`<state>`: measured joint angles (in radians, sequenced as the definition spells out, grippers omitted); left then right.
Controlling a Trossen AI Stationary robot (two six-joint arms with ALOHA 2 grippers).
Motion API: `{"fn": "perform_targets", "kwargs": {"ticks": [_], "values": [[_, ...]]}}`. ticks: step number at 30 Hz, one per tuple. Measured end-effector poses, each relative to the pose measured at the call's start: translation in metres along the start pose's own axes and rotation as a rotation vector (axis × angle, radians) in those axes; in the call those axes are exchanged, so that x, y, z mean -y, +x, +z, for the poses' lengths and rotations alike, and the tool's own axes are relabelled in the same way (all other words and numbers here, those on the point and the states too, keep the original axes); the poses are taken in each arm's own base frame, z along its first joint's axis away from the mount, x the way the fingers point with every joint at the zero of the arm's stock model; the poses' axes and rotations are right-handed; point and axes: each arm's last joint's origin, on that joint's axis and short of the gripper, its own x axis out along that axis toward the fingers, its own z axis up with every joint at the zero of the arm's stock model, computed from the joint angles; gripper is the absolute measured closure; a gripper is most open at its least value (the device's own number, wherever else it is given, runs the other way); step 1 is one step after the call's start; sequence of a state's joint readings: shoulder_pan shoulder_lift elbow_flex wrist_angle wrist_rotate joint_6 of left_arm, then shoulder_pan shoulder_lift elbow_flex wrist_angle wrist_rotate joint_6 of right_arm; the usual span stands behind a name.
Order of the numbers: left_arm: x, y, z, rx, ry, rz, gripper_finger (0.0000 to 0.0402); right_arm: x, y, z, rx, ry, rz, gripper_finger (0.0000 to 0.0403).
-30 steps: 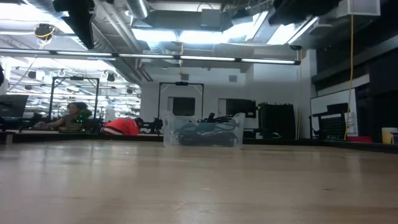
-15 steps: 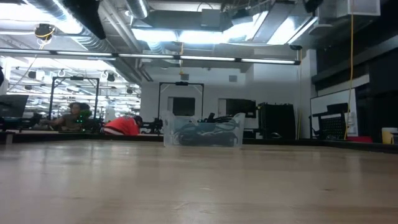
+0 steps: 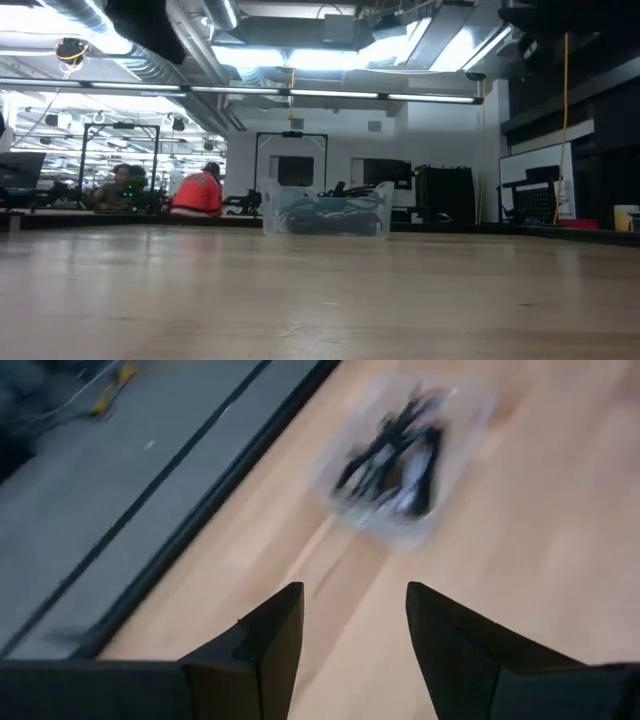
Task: Pick and place USB-C Cables
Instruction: Return to Home Position
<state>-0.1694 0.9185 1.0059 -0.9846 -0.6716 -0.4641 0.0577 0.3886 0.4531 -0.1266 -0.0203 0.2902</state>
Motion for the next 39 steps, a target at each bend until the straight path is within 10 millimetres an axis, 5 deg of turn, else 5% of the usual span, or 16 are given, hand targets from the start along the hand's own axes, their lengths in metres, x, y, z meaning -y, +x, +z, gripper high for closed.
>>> {"fn": "perform_targets", "kwargs": {"ticks": [11, 24, 39], "values": [[0.021, 0.016, -0.039, 0.255, -0.070, -0.192, 0.0230, 0.015, 0.001, -0.055, 0.045, 0.024, 0.031, 0.0297], [0.023, 0.021, -0.086, 0.368, -0.146, -0.261, 0.0230, 0.008, -0.005, -0.069, 0.005, 0.012, 0.023, 0.0297], [0.023, 0.026, -0.113, 0.458, -0.196, -0.343, 0.0230, 0.001, -0.002, -0.087, 0.039, -0.110, 0.164, 0.0297]]}}
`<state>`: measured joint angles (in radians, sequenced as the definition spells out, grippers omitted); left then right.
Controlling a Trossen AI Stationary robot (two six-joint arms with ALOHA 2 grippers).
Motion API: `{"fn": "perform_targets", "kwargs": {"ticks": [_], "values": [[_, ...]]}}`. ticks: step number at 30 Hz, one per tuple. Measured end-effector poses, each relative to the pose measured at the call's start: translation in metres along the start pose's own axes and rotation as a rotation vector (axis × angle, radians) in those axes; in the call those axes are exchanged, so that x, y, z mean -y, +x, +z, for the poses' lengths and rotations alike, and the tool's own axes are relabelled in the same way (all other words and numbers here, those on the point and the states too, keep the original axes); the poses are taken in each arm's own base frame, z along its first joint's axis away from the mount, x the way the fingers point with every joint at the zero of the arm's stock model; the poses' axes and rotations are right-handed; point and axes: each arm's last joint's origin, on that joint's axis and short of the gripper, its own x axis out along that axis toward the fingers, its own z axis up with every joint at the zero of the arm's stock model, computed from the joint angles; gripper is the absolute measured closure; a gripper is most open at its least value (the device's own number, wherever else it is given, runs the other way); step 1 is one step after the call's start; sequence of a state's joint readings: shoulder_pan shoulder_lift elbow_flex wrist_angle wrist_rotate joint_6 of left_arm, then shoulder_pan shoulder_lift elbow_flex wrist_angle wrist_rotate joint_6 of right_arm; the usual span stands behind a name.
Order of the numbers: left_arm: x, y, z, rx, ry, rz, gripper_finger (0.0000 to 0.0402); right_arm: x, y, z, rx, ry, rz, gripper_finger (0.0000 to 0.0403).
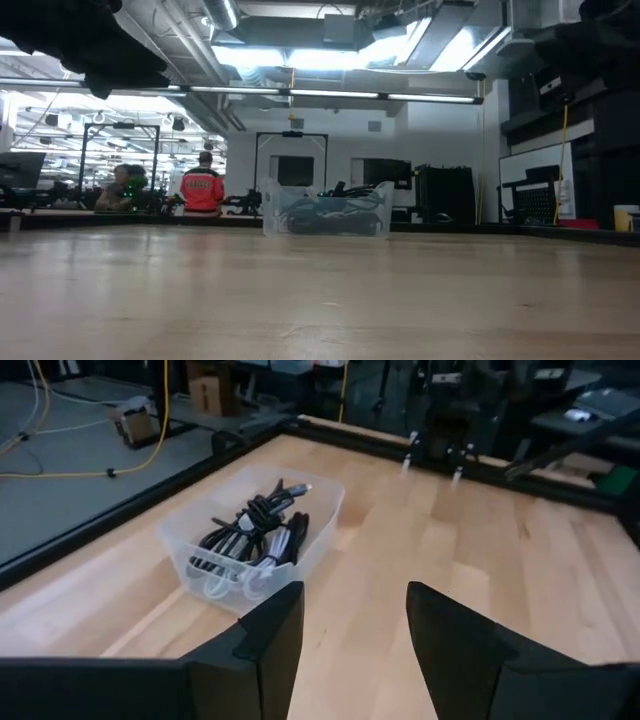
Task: Pick and place USB-C Cables
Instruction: Return to Home Position
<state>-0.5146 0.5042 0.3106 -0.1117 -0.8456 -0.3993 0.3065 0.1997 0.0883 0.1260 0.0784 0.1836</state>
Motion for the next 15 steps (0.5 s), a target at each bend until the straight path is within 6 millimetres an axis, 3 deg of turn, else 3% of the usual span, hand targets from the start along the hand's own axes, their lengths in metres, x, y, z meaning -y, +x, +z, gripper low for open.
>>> {"fn": "perform_targets", "kwargs": {"ticks": [5, 15], "values": [[-0.001, -0.004, -0.003, 0.011, -0.018, -0.016, 0.0230, 0.000, 0.000, -0.002, -0.019, -0.030, -0.005, 0.0297], [-0.001, -0.002, -0.032, 0.070, -0.034, -0.065, 0.0230, 0.003, 0.000, -0.009, -0.085, -0.005, -0.065, 0.0297]]}}
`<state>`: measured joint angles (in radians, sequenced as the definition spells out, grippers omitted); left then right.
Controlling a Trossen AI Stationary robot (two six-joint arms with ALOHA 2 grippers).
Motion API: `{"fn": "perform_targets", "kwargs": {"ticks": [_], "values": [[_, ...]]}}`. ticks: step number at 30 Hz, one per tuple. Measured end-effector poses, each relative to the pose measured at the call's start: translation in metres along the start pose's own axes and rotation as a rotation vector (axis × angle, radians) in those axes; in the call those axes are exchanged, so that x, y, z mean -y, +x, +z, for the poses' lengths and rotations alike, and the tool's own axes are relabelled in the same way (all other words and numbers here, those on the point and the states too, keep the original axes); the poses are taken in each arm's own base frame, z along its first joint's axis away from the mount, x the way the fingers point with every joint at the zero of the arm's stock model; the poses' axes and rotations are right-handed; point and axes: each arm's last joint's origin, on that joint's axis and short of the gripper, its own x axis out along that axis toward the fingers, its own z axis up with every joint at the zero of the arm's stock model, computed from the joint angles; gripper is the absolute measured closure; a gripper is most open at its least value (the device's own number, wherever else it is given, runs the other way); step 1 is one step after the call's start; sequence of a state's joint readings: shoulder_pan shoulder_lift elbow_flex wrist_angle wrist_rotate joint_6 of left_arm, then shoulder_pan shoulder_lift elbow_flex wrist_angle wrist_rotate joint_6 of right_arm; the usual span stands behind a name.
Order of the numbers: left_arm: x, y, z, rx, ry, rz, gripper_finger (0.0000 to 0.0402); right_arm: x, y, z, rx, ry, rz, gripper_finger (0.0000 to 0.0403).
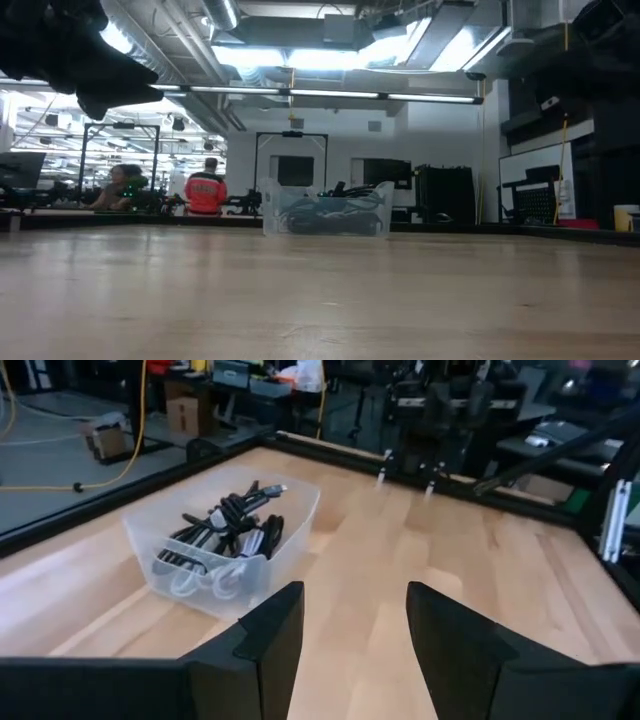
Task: Pick and place USB-C Cables
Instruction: Return to Home Position
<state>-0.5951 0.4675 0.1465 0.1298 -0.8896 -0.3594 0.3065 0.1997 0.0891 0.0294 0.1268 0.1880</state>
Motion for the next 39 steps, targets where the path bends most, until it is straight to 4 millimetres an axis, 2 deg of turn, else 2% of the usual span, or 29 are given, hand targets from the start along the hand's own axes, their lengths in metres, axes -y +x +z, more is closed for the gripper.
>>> {"fn": "perform_targets", "kwargs": {"ticks": [5, 9, 12, 17, 25, 39], "values": [[-0.002, -0.001, -0.006, 0.015, -0.012, 0.000, 0.0230, 0.001, 0.000, -0.002, 0.000, -0.010, -0.012, 0.0297], [-0.003, -0.001, -0.008, 0.016, -0.016, 0.004, 0.0230, 0.005, 0.003, -0.022, -0.009, -0.007, -0.033, 0.0297], [-0.002, -0.001, -0.007, 0.023, -0.023, 0.001, 0.0230, 0.004, 0.003, -0.020, -0.009, 0.008, -0.033, 0.0297], [-0.003, -0.001, -0.010, 0.005, 0.016, -0.003, 0.0230, 0.004, 0.003, -0.021, -0.033, -0.066, -0.017, 0.0297], [-0.015, -0.001, -0.040, -0.043, -0.020, 0.030, 0.0230, 0.004, 0.003, -0.021, -0.031, -0.066, -0.017, 0.0297], [-0.016, -0.001, -0.040, -0.034, -0.016, 0.061, 0.0230, 0.004, 0.003, -0.021, -0.031, -0.066, -0.017, 0.0297]]}}
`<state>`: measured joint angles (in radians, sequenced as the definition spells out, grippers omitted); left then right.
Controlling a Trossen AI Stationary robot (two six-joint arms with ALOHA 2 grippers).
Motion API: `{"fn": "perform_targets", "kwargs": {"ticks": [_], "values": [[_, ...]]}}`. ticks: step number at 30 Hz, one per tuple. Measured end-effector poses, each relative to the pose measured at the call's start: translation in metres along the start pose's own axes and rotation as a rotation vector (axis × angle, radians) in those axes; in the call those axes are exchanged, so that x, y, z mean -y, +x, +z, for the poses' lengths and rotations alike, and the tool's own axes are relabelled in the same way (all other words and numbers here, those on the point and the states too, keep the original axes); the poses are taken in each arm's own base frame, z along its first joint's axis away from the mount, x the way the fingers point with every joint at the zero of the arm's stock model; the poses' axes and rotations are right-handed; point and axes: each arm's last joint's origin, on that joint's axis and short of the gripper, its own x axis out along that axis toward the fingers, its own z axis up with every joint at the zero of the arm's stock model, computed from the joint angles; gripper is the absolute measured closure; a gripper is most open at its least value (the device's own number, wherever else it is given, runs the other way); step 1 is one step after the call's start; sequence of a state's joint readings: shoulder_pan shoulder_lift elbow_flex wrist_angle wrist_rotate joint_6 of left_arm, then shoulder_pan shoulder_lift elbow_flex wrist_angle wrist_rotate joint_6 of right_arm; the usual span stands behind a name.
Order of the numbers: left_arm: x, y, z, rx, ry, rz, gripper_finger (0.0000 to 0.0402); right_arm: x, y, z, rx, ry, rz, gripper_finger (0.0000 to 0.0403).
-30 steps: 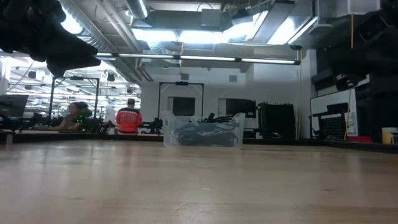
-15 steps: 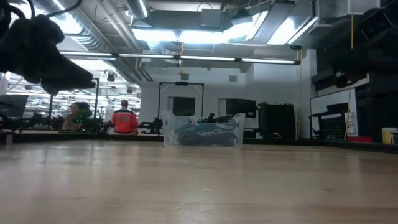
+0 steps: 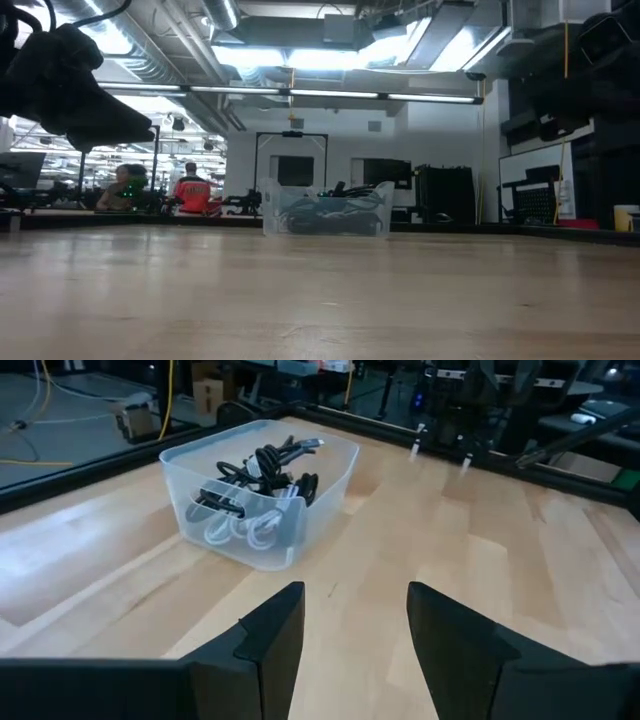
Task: Pick and place USB-C Cables
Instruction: Return to Home Position
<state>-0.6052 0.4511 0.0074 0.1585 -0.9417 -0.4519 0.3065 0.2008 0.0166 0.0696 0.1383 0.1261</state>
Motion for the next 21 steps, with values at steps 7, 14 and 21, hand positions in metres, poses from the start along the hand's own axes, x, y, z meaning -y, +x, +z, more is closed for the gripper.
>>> {"fn": "perform_targets", "kwargs": {"ticks": [7, 14, 21], "values": [[-0.0005, 0.0000, 0.0002, 0.008, 0.017, 0.018, 0.0230, 0.0000, 0.0000, 0.0000, 0.000, 0.000, 0.000, 0.0297], [-0.0005, 0.0000, 0.0002, 0.008, 0.017, 0.018, 0.0230, 0.0000, 0.0000, 0.0000, 0.000, 0.000, 0.000, 0.0297], [-0.0005, 0.0000, 0.0002, 0.008, 0.017, 0.018, 0.0230, 0.0000, 0.0000, 0.0000, 0.000, 0.000, 0.000, 0.0297]]}}
